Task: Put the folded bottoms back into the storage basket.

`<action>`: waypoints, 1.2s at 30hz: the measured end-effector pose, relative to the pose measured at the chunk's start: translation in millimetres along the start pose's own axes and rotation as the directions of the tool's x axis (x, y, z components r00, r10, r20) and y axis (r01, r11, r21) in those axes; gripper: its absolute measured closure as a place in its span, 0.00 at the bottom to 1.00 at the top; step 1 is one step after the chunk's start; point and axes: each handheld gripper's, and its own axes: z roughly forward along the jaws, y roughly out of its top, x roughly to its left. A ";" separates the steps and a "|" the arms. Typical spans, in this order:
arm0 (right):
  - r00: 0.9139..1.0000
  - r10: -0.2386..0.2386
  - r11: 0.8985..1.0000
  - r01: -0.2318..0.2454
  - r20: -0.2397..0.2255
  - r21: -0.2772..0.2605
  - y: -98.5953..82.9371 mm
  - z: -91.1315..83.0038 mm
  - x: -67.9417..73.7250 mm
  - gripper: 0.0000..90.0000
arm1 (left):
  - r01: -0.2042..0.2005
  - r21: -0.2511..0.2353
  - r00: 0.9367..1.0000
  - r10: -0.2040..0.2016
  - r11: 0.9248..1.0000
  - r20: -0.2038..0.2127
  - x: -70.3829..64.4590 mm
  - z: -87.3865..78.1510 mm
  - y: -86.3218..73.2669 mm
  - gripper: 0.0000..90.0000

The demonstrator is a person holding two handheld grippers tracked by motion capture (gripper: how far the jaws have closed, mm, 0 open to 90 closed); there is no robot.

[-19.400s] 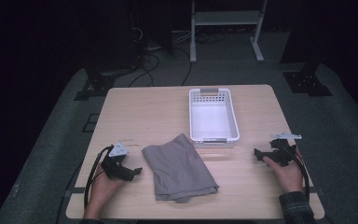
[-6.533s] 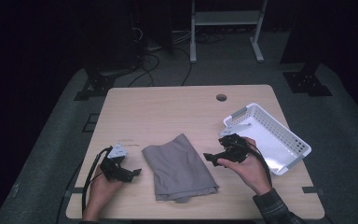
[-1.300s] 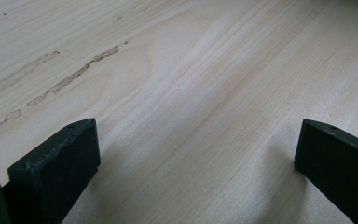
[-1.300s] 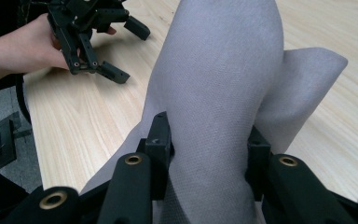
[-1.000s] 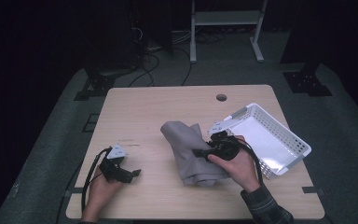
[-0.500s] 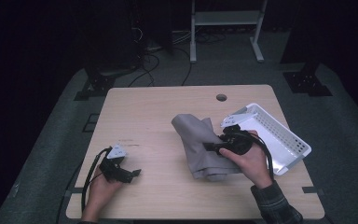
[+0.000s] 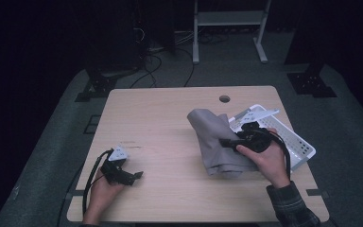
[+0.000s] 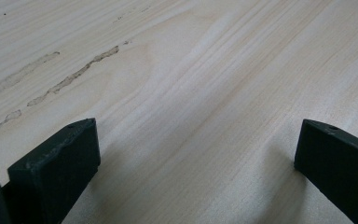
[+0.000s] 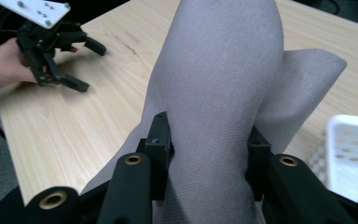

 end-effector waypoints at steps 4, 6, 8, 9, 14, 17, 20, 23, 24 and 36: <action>1.000 0.011 1.000 -0.010 0.026 -0.009 -0.4 -9.0 -8.5 0.70 | 0.000 -0.002 1.000 0.000 1.000 -0.001 -0.1 0.1 -0.1 0.00; 0.999 0.016 1.000 -0.015 0.041 -0.007 -0.7 -13.6 -12.5 0.70 | 0.000 -0.002 1.000 0.000 1.000 -0.001 -0.1 0.1 -0.1 0.00; 0.998 0.021 1.000 -0.020 0.052 -0.008 -1.1 -17.9 -16.7 0.70 | 0.000 -0.003 1.000 0.000 1.000 -0.001 -0.1 0.2 -0.1 0.00; 0.998 0.025 1.000 -0.024 0.059 -0.010 -1.3 -19.9 -18.7 0.70 | 0.001 -0.002 1.000 -0.001 1.000 -0.001 -0.1 0.1 -0.1 0.00; 0.996 0.036 0.999 -0.036 0.085 -0.010 -3.6 -29.4 -32.1 0.70 | 0.001 -0.002 1.000 -0.001 1.000 -0.002 -0.2 0.1 -0.1 0.00; 0.994 0.048 0.999 -0.048 0.100 -0.009 -5.9 -33.9 -40.1 0.70 | 0.001 -0.003 1.000 -0.001 1.000 -0.002 -0.2 0.2 -0.1 0.00; 0.991 0.060 0.998 -0.059 0.117 -0.010 -8.1 -37.8 -48.3 0.70 | 0.001 -0.003 1.000 -0.001 1.000 -0.002 -0.2 0.2 -0.1 0.00; 0.990 0.069 0.998 -0.068 0.125 -0.012 -10.5 -42.3 -57.0 0.70 | 0.002 -0.003 1.000 -0.002 1.000 -0.002 -0.2 0.1 -0.1 0.00; 0.989 0.069 0.998 -0.068 0.130 -0.012 -11.2 -43.7 -59.9 0.70 | 0.001 -0.001 1.000 -0.001 1.000 -0.001 -0.1 0.0 -0.1 0.00; 0.981 0.088 0.996 -0.090 0.174 0.008 -22.4 -60.8 -89.4 0.70 | 0.005 -0.009 1.000 -0.005 1.000 -0.003 -0.5 0.6 -0.3 0.00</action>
